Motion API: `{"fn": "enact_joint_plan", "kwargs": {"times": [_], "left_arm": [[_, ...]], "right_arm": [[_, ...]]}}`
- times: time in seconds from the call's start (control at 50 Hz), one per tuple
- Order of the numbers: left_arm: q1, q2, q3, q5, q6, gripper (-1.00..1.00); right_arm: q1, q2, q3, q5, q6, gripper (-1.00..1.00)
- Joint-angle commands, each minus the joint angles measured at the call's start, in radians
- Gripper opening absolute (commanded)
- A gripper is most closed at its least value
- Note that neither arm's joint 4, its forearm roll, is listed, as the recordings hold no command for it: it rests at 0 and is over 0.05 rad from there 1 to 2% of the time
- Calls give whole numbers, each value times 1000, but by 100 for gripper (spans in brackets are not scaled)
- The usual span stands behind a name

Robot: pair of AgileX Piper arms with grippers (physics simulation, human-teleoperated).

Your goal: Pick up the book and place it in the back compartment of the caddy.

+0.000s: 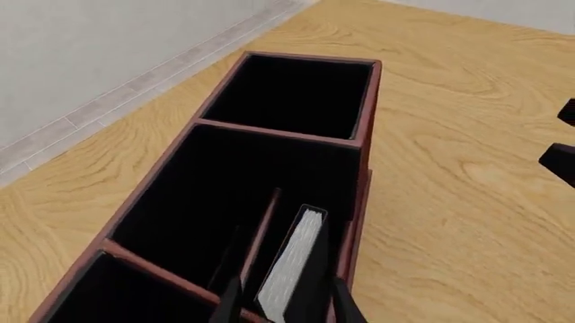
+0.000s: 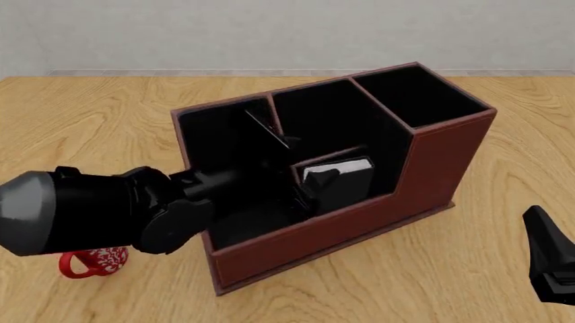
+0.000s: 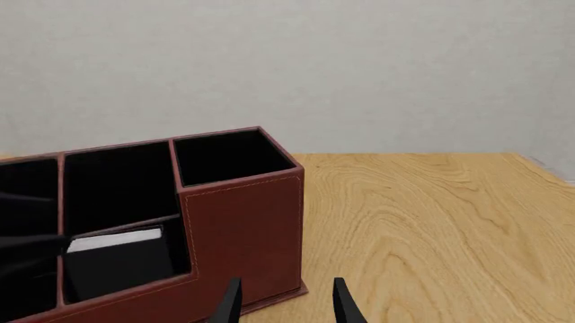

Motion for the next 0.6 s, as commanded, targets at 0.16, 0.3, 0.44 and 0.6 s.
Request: {"fn": "enact_joint_plan", "kwargs": {"times": [0.16, 0.3, 0.44, 0.6], "left_arm": [[16, -157, 115, 8, -28, 100], [40, -220, 173, 33, -10, 100], [51, -361, 215, 96, -70, 100], [98, -533, 275, 167, -80, 100]], "right_arm": [[0, 0, 0, 0, 0, 100], [0, 0, 0, 0, 0, 100], [0, 0, 0, 0, 0, 100], [0, 0, 0, 0, 0, 100]]}}
